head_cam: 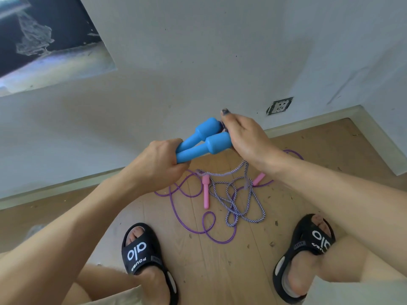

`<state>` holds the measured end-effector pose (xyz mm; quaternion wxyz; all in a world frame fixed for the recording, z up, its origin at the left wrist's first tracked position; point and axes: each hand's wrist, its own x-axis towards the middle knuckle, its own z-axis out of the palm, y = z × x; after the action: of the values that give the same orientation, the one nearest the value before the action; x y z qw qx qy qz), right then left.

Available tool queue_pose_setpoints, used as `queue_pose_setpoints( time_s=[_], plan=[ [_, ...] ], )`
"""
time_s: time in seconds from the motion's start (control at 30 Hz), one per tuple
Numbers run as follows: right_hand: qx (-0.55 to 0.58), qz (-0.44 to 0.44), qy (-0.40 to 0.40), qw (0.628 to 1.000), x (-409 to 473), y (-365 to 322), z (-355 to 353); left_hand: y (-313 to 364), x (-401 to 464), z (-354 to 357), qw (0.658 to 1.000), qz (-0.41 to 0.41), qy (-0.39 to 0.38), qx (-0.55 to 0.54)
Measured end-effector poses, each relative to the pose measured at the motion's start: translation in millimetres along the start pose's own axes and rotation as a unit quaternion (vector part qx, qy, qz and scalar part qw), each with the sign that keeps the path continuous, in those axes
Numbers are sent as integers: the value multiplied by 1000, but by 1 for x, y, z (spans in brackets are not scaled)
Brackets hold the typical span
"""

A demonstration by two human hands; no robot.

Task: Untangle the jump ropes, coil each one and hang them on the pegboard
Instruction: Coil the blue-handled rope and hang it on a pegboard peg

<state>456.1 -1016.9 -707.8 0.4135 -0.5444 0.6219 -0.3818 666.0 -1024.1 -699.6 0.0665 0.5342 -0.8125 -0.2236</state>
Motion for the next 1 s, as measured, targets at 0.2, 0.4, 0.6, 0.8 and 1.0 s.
queue_pose_setpoints(
  time_s=[0.2, 0.4, 0.6, 0.8, 1.0],
  plan=[
    [-37, -95, 114, 988, 1, 4, -2, 13, -4, -3, 958, -106, -104, -245],
    [-283, -159, 89, 942, -15, 13, 18, 22, 6, 4, 889, -209, -62, -403],
    [-459, -177, -131, 861, -42, 12, 34, 1, 16, 21, 982, -170, 11, -84],
    [-345, -138, -219, 902, -28, -5, 22, -6, 2, 45, 990, -45, 7, 136],
    [-237, -48, -284, 928, -16, -11, 4, 4, -20, 57, 968, 43, -62, 238]
  ],
)
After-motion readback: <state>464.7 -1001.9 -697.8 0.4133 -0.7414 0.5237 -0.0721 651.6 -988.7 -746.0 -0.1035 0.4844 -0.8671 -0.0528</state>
